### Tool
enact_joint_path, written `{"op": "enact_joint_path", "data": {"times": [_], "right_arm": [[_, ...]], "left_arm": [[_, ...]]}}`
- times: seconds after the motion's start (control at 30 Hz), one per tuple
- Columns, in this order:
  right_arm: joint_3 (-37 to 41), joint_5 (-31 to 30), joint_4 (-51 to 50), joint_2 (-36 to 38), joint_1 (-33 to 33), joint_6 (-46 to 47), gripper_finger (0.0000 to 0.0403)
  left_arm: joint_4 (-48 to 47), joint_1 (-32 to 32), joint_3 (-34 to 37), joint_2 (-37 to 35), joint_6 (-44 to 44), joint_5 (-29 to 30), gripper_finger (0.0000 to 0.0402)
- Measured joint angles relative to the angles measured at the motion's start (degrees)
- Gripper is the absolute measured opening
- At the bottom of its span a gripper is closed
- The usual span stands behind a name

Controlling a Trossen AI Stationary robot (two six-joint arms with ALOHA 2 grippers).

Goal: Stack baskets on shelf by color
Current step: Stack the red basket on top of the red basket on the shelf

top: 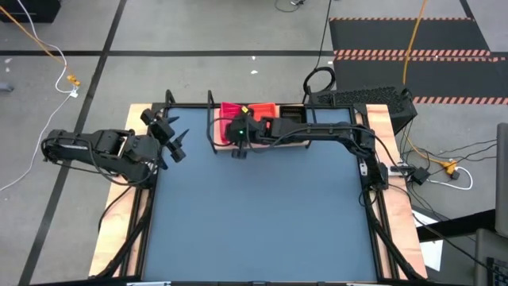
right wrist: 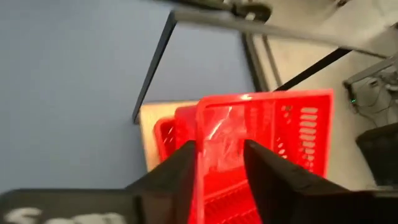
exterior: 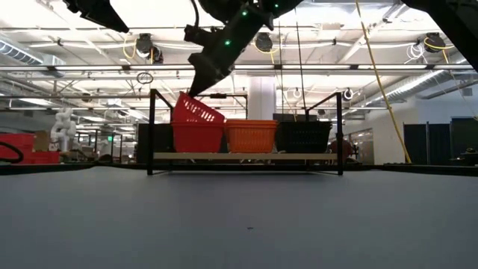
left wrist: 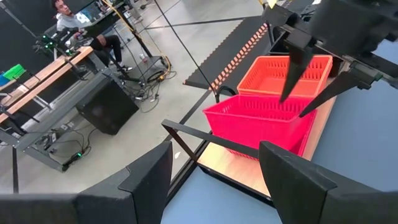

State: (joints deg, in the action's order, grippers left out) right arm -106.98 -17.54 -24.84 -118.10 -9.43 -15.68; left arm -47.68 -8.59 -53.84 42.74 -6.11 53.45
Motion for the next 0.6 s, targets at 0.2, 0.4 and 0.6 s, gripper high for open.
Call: {"op": "enact_joint_path", "data": {"times": [0.2, 0.4, 0.6], "right_arm": [[0.0, 2.89, 4.37, 0.0, 0.11, 0.15, 0.0183], [2.72, 4.3, 6.84, 0.04, 0.29, 1.29, 0.0176], [6.77, 4.08, 12.5, -0.02, 0.9, -1.55, 0.0163]], "left_arm": [[0.0, 0.01, 0.0, 0.0, 0.0, 0.0, 0.0241], [-0.02, -0.01, 0.0, 0.0, 0.01, 0.0, 0.0241], [-0.04, 0.01, 0.0, 0.0, 0.02, 0.0, 0.0241]]}}
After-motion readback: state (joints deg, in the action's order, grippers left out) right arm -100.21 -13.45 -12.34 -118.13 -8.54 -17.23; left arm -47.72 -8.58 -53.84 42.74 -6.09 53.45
